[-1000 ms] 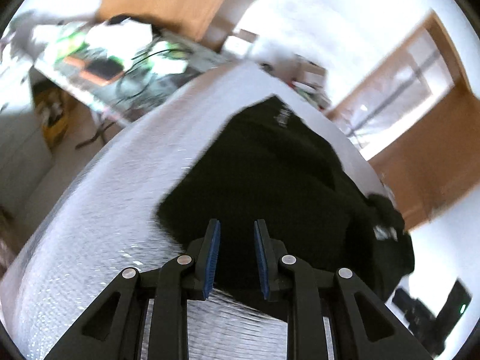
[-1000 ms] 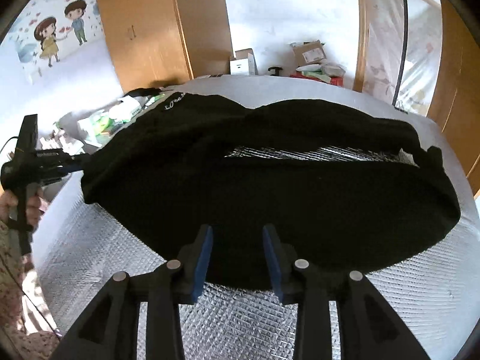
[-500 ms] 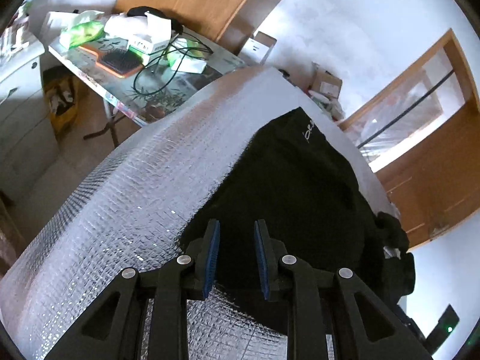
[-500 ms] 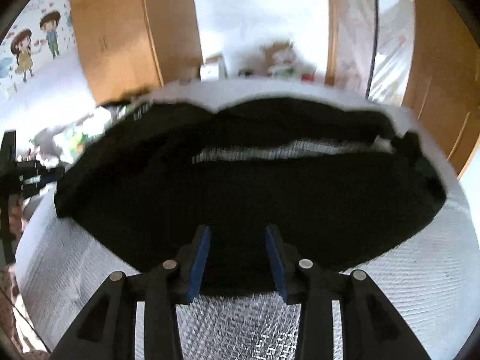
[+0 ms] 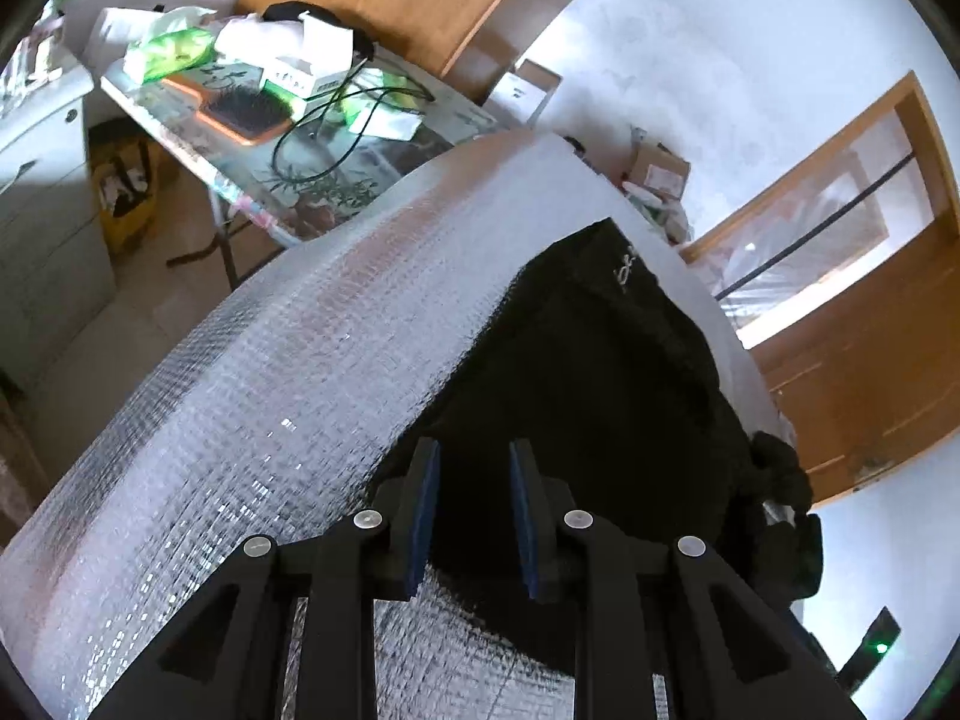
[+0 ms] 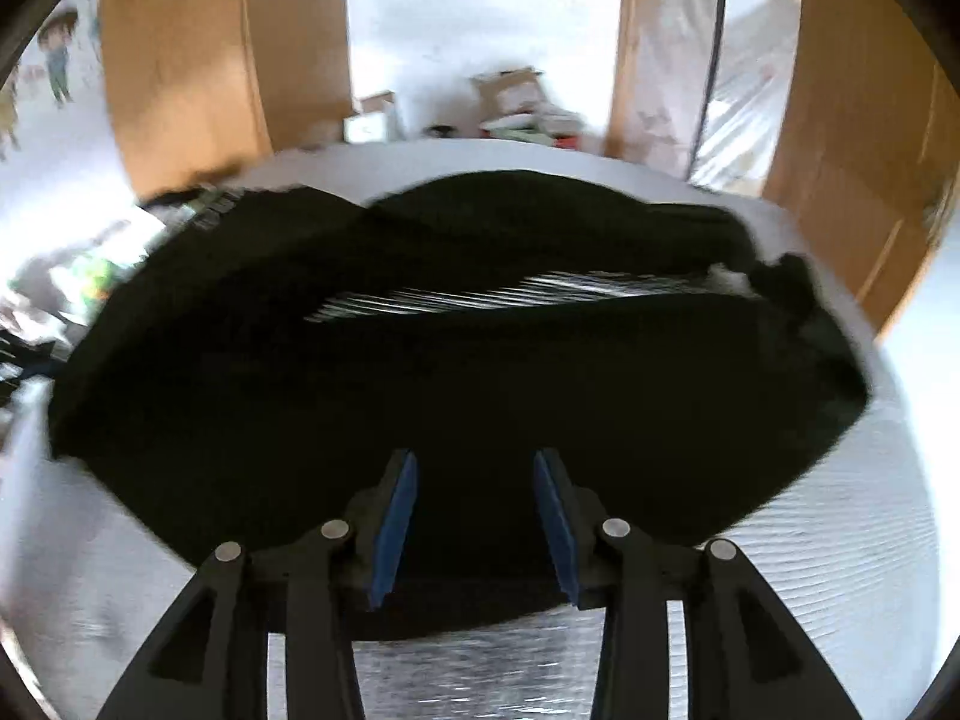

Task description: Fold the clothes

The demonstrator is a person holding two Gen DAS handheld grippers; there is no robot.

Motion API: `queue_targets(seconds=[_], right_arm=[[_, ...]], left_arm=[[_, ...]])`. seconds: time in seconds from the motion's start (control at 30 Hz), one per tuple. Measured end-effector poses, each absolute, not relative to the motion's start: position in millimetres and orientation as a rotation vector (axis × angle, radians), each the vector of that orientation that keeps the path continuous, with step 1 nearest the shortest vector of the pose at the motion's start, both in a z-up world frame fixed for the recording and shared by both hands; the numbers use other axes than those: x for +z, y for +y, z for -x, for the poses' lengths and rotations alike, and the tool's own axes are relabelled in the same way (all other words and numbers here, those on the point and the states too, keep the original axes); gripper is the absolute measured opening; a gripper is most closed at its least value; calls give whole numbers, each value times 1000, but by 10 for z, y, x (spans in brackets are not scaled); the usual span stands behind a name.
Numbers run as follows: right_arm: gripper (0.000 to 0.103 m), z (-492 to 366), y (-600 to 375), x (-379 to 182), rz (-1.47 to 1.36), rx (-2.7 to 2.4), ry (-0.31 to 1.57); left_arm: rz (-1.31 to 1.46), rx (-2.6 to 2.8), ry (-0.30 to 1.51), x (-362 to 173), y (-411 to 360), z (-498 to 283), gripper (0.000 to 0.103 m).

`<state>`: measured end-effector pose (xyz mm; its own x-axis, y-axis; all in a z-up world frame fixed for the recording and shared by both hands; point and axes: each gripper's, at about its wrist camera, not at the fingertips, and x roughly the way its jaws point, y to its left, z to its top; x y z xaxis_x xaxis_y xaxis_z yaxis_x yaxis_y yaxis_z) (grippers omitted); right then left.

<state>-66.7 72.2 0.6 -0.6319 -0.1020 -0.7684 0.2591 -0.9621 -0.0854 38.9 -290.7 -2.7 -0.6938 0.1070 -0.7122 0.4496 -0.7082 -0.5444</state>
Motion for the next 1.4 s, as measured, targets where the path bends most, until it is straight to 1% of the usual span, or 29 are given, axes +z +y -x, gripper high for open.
queue_targets(seconds=[0.03,0.1,0.17,0.2,0.23,0.27,0.33,0.4,0.5,0.67,0.73,0.77,0.8,0.83,0.87,0.9,0.93,0.97,1.13,1.4], right_arm=[[42,675,761,-2,-1241,-2672,273],[42,697,851,-8,-1266,-2668,204],[43,712,914,-21,-1282,-2684,168],[45,717,942,-29,-1288,-2694,155],[46,728,970,-43,-1299,-2698,141],[48,745,995,-62,-1318,-2691,123],[48,780,1034,-94,-1343,-2680,78],[51,808,1056,-120,-1358,-2672,43],[54,805,1013,-144,-1357,-2674,63],[56,824,923,-172,-1347,-2698,109],[52,814,900,-174,-1337,-2701,128],[46,809,897,-173,-1332,-2696,129],[39,800,895,-169,-1327,-2688,126],[35,790,888,-164,-1323,-2684,128],[23,783,880,-161,-1320,-2680,131],[11,775,872,-157,-1317,-2677,135],[9,770,870,-155,-1316,-2675,134],[7,768,878,-153,-1317,-2675,127],[4,711,957,-122,-1318,-2680,93],[4,587,1259,-19,-1317,-2760,63]], left_arm=[[-1114,-2498,1071,-14,-2902,-409,24],[-1111,-2491,1070,-33,-2924,-458,24],[-1112,-2478,1161,-97,-2972,-521,25],[-1114,-2480,1188,-119,-2983,-539,34],[-1114,-2483,1206,-130,-2986,-548,39],[-1112,-2489,1208,-126,-2978,-541,40],[-1107,-2500,1214,-119,-2961,-528,40],[-1102,-2502,1219,-120,-2956,-494,40],[-1117,-2491,1211,-136,-2958,-439,40],[-1085,-2481,1229,-147,-2965,-426,39],[-1084,-2475,1195,-149,-2958,-413,26],[-1089,-2471,1184,-157,-2958,-406,18],[-1094,-2468,1186,-167,-2957,-398,13],[-1096,-2465,1199,-180,-2961,-394,12],[-1092,-2463,1229,-195,-2970,-394,8],[-1089,-2462,1251,-205,-2976,-393,7],[-1086,-2462,1254,-205,-2975,-394,7],[-1083,-2461,1253,-203,-2970,-401,3],[-1052,-2463,1266,-176,-2973,-488,0],[-1053,-2511,1248,-104,-2903,-608,0]])
